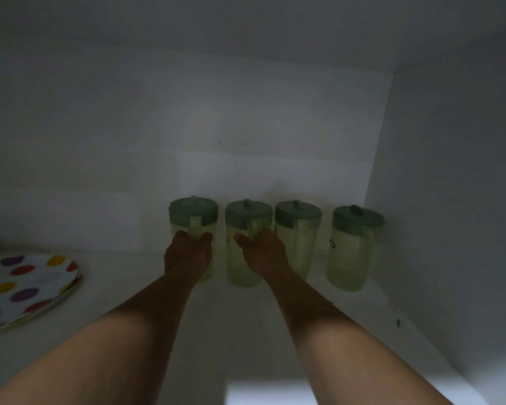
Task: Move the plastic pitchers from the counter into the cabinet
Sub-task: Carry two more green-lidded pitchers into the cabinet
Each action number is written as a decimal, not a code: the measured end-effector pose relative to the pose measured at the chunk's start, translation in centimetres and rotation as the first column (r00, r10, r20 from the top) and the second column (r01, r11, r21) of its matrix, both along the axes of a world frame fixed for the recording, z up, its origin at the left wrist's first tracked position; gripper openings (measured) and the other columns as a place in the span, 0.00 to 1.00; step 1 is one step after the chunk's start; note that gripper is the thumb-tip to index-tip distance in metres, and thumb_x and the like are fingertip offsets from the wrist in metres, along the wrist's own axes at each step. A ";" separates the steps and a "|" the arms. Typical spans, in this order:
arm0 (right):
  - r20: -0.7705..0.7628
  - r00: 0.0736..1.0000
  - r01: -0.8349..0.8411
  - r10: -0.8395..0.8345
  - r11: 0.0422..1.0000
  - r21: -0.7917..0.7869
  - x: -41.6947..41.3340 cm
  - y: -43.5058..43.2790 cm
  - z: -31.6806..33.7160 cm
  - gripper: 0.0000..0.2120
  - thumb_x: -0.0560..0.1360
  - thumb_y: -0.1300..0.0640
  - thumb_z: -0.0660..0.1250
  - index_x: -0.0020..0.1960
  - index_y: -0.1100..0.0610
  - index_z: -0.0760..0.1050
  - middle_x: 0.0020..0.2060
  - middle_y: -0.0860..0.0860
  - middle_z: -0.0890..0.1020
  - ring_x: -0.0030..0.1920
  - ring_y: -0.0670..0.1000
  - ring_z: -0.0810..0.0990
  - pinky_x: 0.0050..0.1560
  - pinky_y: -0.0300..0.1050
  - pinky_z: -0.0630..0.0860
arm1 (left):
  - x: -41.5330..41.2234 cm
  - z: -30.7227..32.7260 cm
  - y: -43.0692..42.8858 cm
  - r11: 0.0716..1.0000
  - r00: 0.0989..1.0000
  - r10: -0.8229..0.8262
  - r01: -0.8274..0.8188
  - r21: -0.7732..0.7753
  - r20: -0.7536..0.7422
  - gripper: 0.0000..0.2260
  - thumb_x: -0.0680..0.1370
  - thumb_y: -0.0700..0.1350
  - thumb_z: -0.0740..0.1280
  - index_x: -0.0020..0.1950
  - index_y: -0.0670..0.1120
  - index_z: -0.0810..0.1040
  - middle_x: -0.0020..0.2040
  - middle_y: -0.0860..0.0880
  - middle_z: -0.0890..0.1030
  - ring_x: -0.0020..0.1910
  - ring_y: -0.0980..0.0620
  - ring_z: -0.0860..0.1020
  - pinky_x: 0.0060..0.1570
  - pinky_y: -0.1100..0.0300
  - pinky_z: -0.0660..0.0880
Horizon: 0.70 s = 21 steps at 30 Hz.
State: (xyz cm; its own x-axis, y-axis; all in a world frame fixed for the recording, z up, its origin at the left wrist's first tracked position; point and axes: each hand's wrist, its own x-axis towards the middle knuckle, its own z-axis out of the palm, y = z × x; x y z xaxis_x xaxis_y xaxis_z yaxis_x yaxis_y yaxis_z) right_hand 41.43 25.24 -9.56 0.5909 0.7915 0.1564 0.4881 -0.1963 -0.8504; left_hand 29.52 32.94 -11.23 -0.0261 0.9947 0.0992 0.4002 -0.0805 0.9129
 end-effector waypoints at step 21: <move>0.415 0.907 0.157 -0.075 0.973 -0.167 -8.3 -18.1 9.4 0.30 0.77 0.46 0.66 0.75 0.56 0.65 0.71 0.58 0.72 0.69 0.59 0.74 0.66 0.46 0.73 | -8.1 8.1 -14.9 0.903 0.833 -0.138 0.328 0.278 -0.535 0.35 0.76 0.60 0.64 0.78 0.52 0.55 0.78 0.43 0.58 0.75 0.40 0.60 0.71 0.47 0.63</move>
